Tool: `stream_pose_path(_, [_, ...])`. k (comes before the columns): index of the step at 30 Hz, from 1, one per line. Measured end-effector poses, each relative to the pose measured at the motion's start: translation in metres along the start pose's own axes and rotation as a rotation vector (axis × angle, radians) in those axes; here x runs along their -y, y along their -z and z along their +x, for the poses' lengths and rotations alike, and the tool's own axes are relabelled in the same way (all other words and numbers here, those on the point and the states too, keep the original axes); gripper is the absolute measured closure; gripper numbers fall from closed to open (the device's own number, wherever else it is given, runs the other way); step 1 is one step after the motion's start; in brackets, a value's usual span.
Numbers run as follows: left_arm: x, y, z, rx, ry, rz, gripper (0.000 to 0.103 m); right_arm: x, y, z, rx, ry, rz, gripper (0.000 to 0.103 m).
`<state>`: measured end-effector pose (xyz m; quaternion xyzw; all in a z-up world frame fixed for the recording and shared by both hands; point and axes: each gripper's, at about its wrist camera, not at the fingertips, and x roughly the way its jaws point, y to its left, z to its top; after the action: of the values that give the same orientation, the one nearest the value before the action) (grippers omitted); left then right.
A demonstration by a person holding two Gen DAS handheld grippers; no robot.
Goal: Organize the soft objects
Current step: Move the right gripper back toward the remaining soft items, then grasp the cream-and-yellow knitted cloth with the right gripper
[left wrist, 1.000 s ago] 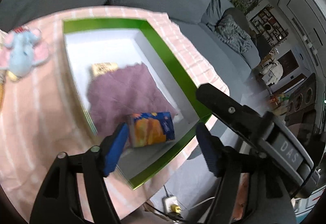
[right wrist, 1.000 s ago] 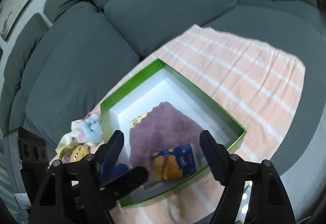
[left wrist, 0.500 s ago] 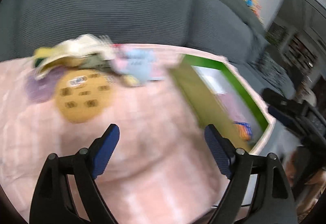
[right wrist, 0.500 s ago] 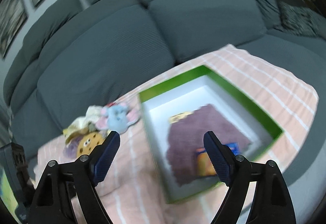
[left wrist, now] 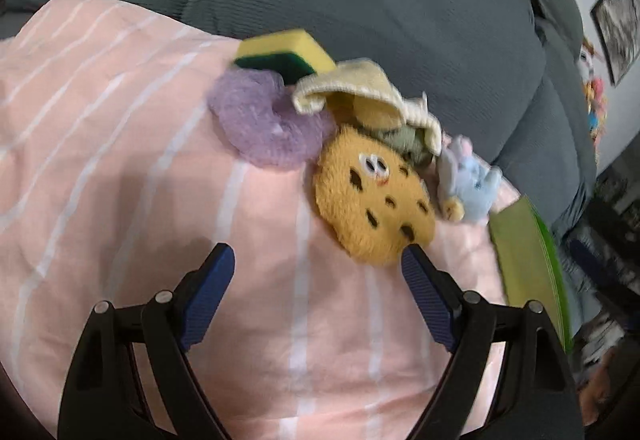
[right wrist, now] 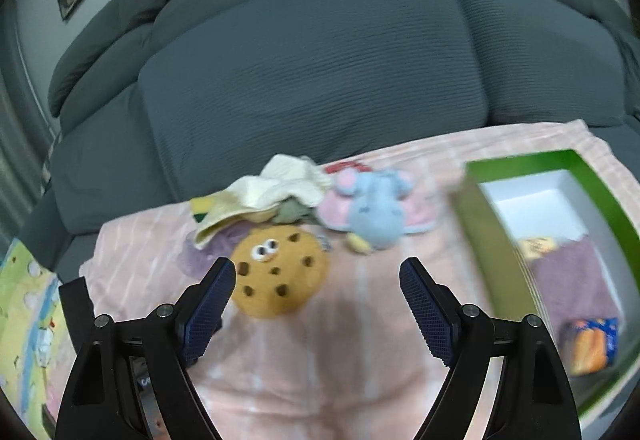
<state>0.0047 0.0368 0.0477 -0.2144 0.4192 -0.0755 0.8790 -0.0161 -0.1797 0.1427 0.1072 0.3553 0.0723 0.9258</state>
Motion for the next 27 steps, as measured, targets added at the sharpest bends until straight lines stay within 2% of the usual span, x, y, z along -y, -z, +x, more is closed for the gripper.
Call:
stream_pose_path(2, [-0.005,-0.004,-0.007,0.024,0.010,-0.034,0.018,-0.012,-0.008,0.015,-0.028,-0.029,0.008,0.018])
stream_pose_path(6, [-0.009,-0.008,-0.012,0.059,-0.110,-0.017,0.018,-0.031,-0.024,0.047,-0.099,-0.095,0.051,0.018])
stream_pose_path(8, [-0.016,-0.009,-0.012,0.047,-0.133,-0.036,0.018,-0.040,-0.035,0.065,-0.130,-0.110,0.068,0.018])
stream_pose_path(11, [-0.026,-0.013,-0.010,0.005,-0.094,-0.102,0.018,-0.054,-0.051,0.096,-0.173,-0.100,0.070,0.018])
stream_pose_path(13, [-0.033,-0.014,-0.013,0.006,-0.076,-0.135,0.018,-0.063,-0.059,0.122,-0.218,-0.092,0.061,0.018])
stream_pose_path(19, [-0.043,-0.016,-0.018,0.005,-0.068,-0.175,0.018,-0.083,-0.089,0.185,-0.299,0.005,-0.032,0.018])
stream_pose_path(25, [-0.041,-0.019,-0.018,0.002,-0.044,-0.171,0.018,-0.070,-0.082,0.232,-0.403,0.024,0.012,0.018])
stream_pose_path(26, [-0.041,-0.019,-0.017,-0.001,-0.046,-0.166,0.018,-0.067,-0.079,0.235,-0.402,0.030,0.017,0.020])
stream_pose_path(27, [-0.041,-0.019,-0.017,-0.005,-0.047,-0.164,0.018,-0.064,-0.075,0.236,-0.397,0.043,0.015,0.034])
